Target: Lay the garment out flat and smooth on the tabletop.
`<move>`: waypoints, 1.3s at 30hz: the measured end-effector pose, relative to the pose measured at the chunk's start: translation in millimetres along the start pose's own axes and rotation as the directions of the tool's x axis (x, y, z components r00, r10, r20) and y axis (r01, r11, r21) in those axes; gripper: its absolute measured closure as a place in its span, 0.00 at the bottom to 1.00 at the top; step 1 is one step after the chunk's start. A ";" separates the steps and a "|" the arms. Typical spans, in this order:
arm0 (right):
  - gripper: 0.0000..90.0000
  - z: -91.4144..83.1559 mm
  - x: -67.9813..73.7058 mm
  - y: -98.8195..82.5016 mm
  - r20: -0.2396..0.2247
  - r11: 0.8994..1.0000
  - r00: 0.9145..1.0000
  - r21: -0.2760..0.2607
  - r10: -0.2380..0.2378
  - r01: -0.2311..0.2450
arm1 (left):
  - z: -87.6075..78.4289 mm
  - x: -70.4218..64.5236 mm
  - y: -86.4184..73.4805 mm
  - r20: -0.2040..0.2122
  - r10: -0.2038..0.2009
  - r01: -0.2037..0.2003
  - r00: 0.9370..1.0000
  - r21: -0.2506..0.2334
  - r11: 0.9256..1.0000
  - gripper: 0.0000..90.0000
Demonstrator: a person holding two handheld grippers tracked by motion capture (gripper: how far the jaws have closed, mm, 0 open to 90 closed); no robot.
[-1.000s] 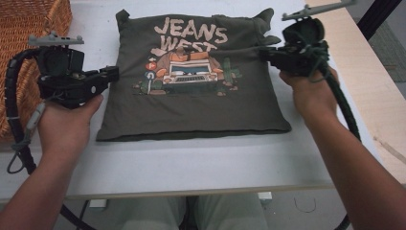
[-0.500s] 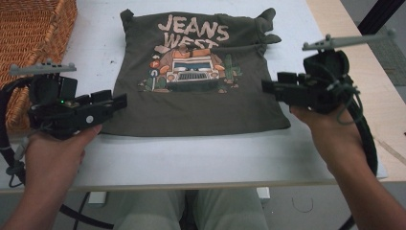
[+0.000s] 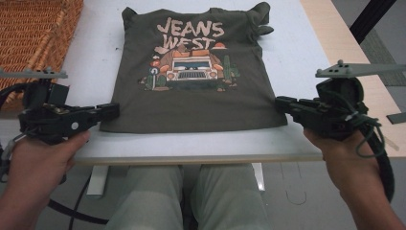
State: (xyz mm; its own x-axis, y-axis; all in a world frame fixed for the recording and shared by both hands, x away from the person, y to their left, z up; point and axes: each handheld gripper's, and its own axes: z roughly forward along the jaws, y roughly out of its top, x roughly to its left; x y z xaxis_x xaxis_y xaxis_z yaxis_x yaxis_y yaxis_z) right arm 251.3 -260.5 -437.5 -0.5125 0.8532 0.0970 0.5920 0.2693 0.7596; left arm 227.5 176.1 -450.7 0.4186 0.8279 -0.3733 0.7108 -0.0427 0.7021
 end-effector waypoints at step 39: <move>0.95 21.3 10.1 -0.2 0.086 0.998 0.995 -0.013 0.057 -0.056 | 40.0 -18.6 26.5 -0.225 0.063 -0.068 0.972 -0.014 0.998 0.96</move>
State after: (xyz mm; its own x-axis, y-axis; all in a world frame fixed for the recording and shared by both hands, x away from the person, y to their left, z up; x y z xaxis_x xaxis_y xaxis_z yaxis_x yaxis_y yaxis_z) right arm 259.2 -242.4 -450.4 -0.4227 0.9024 0.0842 0.6118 0.2156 0.7611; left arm 261.2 137.3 -449.4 0.3244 0.9281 -0.1828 0.6727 -0.0905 0.7344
